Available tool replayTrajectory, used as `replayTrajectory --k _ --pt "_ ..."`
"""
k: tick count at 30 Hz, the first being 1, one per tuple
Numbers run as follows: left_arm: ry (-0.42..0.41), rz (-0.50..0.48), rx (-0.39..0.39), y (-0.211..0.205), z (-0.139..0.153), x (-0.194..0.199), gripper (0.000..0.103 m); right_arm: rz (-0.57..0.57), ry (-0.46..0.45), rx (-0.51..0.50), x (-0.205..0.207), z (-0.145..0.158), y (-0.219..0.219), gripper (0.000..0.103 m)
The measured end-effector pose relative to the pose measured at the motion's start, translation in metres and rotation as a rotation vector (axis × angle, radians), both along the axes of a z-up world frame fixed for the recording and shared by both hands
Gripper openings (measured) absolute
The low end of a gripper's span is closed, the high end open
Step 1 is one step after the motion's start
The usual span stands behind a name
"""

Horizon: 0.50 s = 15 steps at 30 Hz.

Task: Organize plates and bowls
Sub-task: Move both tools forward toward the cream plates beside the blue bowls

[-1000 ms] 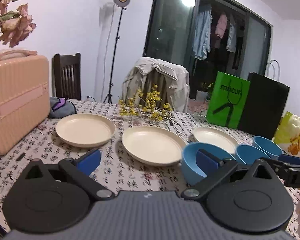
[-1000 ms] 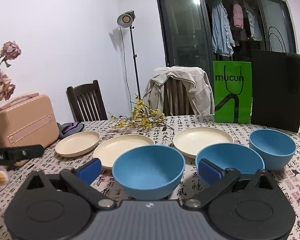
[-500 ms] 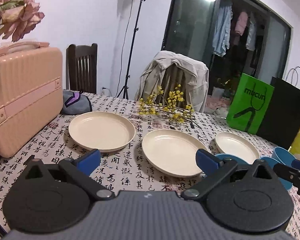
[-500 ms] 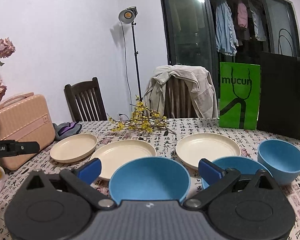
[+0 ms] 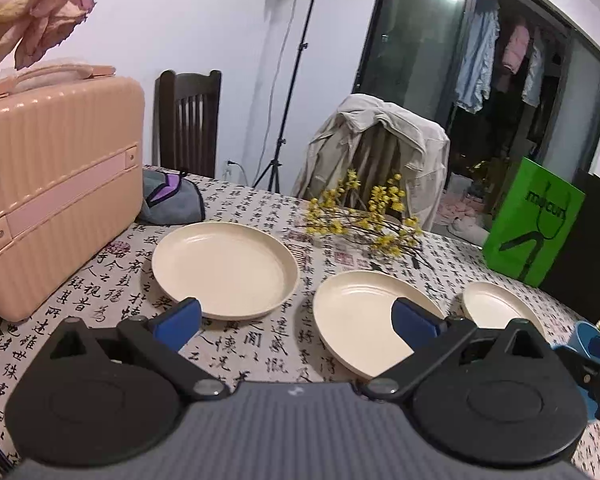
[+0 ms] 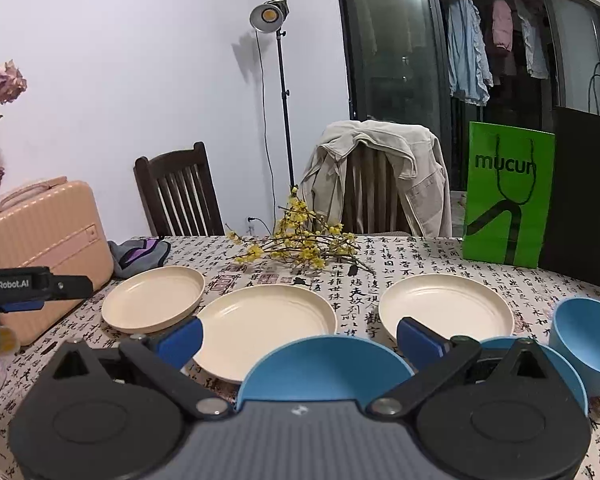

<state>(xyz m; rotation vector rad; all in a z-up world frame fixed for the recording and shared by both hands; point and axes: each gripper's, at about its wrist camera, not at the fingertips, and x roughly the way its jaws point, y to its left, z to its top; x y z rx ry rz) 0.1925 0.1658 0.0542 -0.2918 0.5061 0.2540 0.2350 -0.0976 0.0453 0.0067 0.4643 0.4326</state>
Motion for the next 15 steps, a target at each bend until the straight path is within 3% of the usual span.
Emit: replayTrajectory --k 15 --pt "0.038 0.085 -0.096 0.041 -0.013 0.039 0.103 0.002 0.083 0.010 0.052 -0.004 0.043 0.103"
